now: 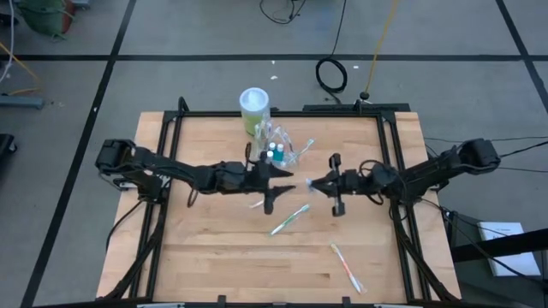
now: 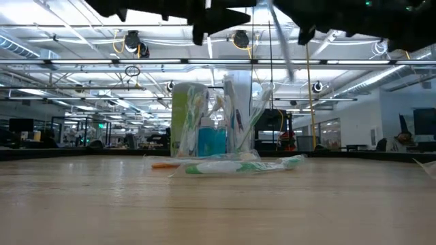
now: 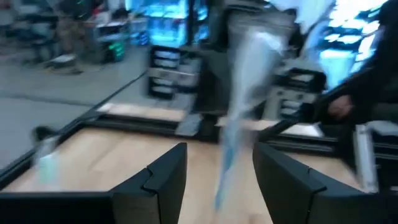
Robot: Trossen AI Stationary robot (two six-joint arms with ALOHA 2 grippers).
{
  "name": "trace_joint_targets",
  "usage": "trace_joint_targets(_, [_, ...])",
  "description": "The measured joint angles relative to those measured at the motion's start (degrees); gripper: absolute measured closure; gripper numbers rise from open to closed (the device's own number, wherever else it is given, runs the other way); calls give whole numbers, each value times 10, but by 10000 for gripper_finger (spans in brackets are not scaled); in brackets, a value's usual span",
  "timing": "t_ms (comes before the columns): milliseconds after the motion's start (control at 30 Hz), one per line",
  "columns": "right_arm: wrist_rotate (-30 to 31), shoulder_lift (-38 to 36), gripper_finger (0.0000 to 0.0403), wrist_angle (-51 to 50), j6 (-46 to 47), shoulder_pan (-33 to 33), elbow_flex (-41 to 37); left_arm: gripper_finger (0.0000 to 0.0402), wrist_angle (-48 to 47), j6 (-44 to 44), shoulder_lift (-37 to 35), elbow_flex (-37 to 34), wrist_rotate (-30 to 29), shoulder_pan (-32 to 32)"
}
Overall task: Pick & Place toothbrushing station
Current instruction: Put the blue toothbrush into the left of the transparent organizer
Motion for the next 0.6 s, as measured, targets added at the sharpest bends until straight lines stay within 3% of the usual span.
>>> trace_joint_targets(133, [-1, 23, 401, -4, -27, -12, 29, 215, 61, 2, 32, 0, 17, -1])
trace_joint_targets(600, [1, 66, 402, -11, -11, -32, 55, 215, 71, 2, 33, 0, 34, 26])
